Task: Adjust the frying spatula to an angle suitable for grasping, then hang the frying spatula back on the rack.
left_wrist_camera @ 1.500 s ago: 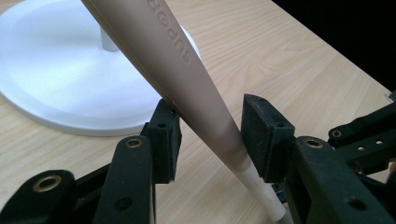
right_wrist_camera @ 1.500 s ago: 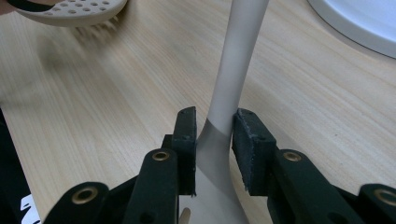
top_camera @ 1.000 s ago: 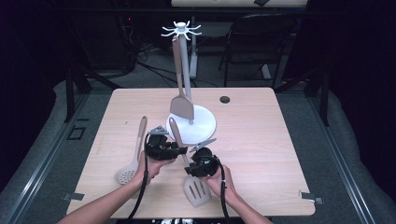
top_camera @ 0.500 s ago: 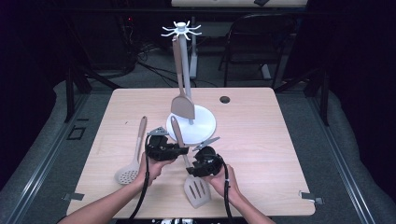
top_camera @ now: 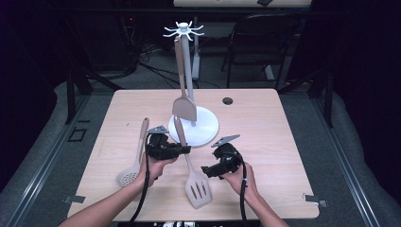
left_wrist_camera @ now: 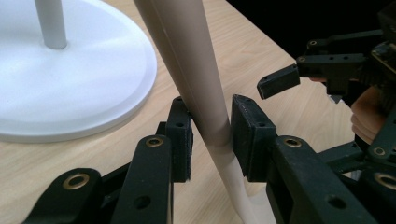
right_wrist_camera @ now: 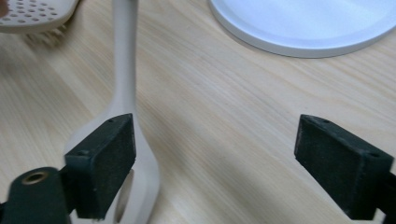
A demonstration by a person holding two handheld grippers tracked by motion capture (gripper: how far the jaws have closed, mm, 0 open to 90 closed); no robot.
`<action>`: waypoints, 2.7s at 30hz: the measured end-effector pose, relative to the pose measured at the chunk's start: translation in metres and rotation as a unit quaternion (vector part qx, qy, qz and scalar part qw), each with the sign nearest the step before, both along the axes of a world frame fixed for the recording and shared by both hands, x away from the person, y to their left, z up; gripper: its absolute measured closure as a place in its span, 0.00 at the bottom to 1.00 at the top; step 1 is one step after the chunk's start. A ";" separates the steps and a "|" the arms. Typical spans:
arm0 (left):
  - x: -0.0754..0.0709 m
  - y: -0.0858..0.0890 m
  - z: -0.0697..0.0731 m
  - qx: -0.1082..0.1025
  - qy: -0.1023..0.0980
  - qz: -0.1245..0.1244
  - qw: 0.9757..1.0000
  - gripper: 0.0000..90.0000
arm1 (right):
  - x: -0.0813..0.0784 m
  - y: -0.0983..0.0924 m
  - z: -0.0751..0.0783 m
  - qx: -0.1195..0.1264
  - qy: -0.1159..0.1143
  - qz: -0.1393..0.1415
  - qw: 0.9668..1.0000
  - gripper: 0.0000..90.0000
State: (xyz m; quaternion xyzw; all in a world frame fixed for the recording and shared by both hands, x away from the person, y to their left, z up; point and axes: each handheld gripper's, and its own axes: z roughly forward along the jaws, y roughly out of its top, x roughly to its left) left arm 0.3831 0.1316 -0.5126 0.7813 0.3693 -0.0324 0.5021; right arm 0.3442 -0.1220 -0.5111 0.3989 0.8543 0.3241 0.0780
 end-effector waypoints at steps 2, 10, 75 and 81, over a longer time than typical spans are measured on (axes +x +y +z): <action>0.000 -0.001 0.003 0.000 0.002 -0.001 1.000 0.79 | 0.002 -0.003 0.001 -0.009 -0.005 0.001 1.000 0.07; 0.001 -0.005 0.020 -0.037 0.012 -0.024 0.999 0.84 | 0.007 -0.023 0.006 -0.014 -0.007 -0.014 1.000 0.05; 0.049 -0.047 0.145 0.059 -0.172 -0.058 0.982 0.86 | 0.019 -0.042 0.001 -0.019 0.003 -0.041 0.999 0.07; 0.055 -0.050 0.154 0.068 -0.180 -0.049 0.980 0.86 | 0.020 -0.042 0.001 -0.027 0.004 -0.041 0.999 0.07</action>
